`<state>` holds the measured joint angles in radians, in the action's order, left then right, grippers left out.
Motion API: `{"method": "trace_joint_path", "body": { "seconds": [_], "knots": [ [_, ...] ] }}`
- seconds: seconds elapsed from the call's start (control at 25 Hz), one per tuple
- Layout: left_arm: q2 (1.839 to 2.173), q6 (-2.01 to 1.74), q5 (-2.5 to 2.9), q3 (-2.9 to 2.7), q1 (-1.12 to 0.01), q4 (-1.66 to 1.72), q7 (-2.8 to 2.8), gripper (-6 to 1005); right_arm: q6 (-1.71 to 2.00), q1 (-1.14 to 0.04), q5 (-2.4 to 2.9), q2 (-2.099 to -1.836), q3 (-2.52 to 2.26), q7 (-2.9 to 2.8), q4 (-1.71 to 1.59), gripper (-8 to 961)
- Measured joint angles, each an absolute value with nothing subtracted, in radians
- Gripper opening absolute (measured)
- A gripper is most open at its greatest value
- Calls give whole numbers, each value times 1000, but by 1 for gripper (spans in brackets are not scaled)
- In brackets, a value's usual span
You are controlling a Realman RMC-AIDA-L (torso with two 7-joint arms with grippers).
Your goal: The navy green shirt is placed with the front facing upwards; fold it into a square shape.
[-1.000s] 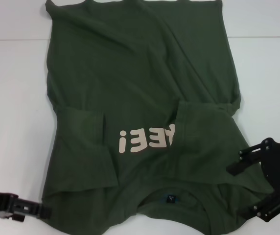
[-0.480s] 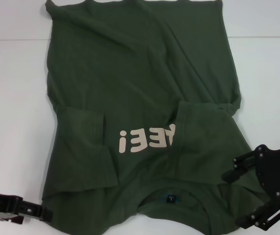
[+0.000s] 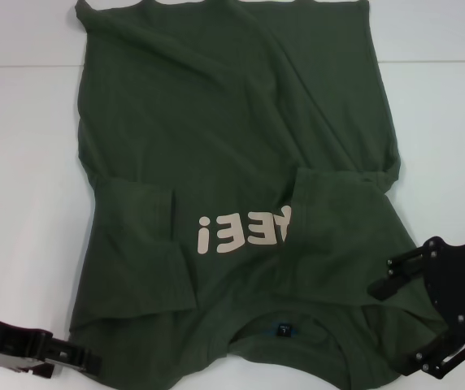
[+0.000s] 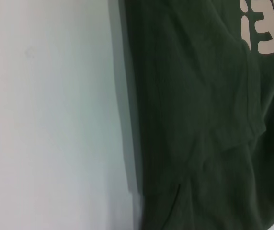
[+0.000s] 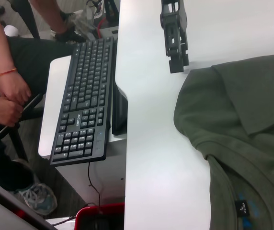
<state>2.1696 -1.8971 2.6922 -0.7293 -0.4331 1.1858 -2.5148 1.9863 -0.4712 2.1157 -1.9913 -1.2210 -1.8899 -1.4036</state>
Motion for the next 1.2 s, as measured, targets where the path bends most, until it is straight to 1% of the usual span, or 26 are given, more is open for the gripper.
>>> {"method": "trace_joint_path", "body": {
  "seconds": [0.52, 1.2],
  "knots": [
    [2171, -1859, 2687, -751, -443, 1163, -2516, 910, 1986, -472, 2115, -1996, -1218, -1890, -1400, 921],
    [2170, -1851, 2675, -761, -460, 1136, -2520, 894, 1987, -475, 2115, -1994, -1218, -1889, -1396, 920]
  ]
}}
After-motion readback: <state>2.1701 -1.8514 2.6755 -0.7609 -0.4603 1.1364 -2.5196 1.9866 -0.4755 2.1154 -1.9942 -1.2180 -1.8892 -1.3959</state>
